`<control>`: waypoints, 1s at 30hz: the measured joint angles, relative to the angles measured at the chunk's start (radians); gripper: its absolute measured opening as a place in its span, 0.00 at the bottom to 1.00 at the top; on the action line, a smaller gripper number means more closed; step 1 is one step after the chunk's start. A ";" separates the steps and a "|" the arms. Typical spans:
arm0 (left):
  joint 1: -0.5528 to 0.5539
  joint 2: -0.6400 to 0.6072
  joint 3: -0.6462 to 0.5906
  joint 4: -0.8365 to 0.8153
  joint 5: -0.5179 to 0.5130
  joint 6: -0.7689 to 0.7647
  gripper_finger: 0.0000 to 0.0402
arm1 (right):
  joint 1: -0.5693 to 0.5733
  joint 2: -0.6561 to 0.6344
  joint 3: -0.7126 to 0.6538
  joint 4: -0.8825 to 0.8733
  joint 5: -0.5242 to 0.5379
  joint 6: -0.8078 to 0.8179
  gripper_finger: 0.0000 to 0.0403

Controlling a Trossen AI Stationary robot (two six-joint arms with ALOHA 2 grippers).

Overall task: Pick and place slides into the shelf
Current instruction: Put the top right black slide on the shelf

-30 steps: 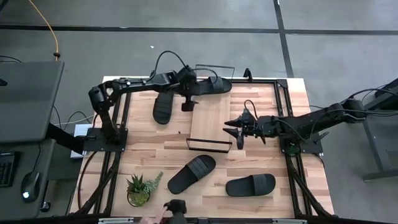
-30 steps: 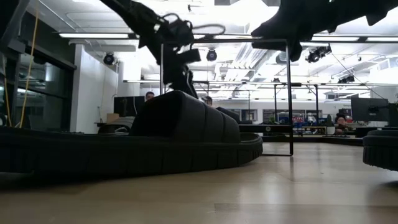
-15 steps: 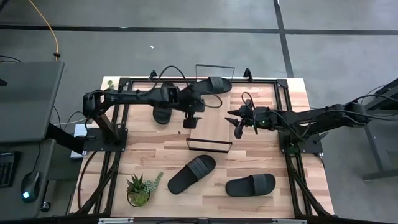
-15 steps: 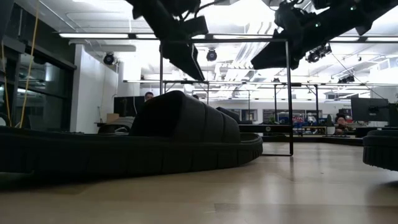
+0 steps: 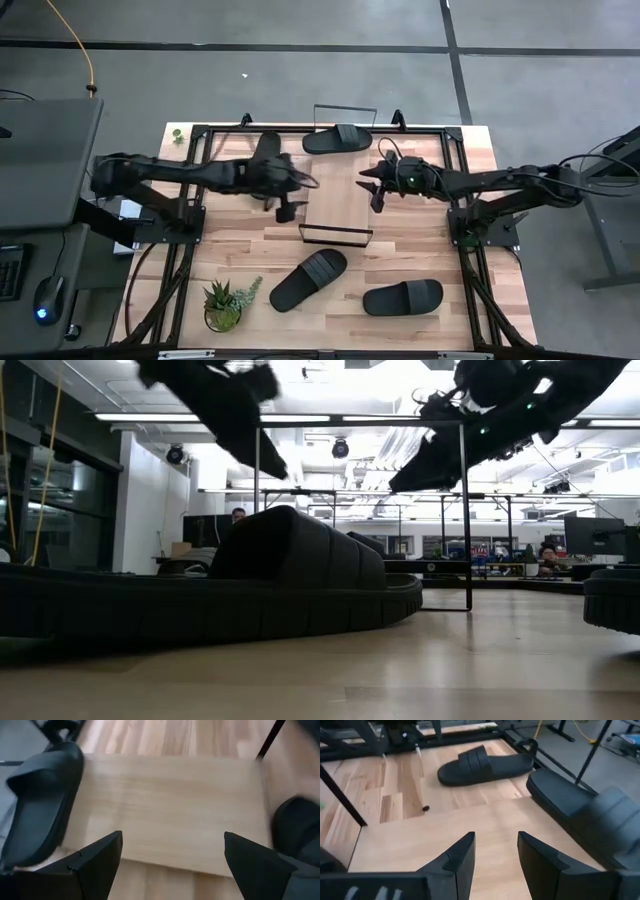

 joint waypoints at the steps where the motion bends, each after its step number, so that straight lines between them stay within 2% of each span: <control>1: -0.008 -0.040 -0.038 0.036 0.000 -0.030 0.82 | -0.011 0.016 0.000 0.021 -0.014 -0.012 0.35; 8: -0.095 -0.296 -0.239 0.267 -0.053 -0.135 0.82 | -0.094 0.128 0.000 0.073 -0.120 -0.065 0.35; 12: -0.127 -0.369 -0.273 0.324 -0.104 -0.135 0.82 | -0.140 0.202 0.023 0.104 -0.159 -0.088 0.35; 18: -0.130 -0.382 -0.272 0.304 -0.099 -0.138 0.82 | -0.178 0.350 0.168 0.067 -0.211 -0.129 0.35; 25: -0.131 -0.389 -0.272 0.198 -0.101 -0.146 0.82 | -0.178 0.511 0.377 -0.129 -0.215 -0.198 0.35; 30: -0.130 -0.391 -0.272 0.190 -0.116 -0.154 0.82 | -0.179 0.580 0.446 -0.140 -0.206 -0.215 0.35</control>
